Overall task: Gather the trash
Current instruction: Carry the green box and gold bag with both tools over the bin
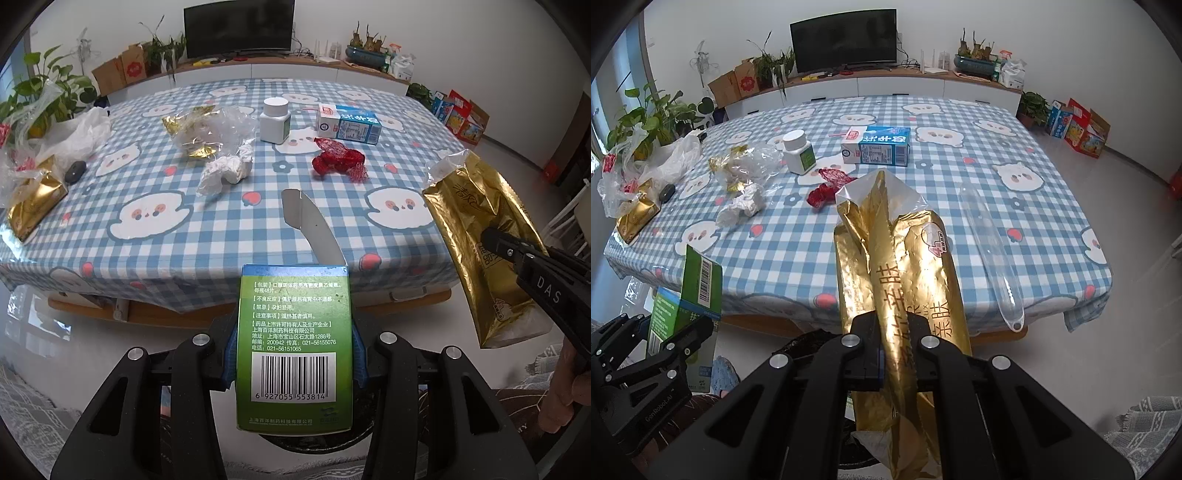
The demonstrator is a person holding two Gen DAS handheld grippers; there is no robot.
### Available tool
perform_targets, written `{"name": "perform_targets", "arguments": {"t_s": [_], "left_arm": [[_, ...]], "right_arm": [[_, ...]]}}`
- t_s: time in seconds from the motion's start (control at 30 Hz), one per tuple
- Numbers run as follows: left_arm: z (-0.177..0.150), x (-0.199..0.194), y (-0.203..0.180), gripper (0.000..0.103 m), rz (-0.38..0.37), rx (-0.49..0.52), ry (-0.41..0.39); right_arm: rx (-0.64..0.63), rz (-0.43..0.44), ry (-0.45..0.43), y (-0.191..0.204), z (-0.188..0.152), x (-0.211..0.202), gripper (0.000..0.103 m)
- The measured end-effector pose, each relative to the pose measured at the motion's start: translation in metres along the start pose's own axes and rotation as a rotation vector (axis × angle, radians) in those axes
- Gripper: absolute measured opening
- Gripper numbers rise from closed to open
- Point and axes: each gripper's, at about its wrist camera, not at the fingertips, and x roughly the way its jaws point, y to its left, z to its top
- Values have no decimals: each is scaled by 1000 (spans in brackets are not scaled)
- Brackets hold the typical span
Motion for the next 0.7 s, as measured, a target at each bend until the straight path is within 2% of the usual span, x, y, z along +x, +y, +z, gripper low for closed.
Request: {"name": "perform_targets", "arguments": {"t_s": [0.37, 0.7], "left_arm": [[-37, 4, -8, 45, -26, 1, 34], [-71, 28, -13, 45, -17, -4, 82]], "right_arm": [[9, -28, 46, -4, -46, 2, 2], [35, -82, 109, -16, -91, 23, 2]]}}
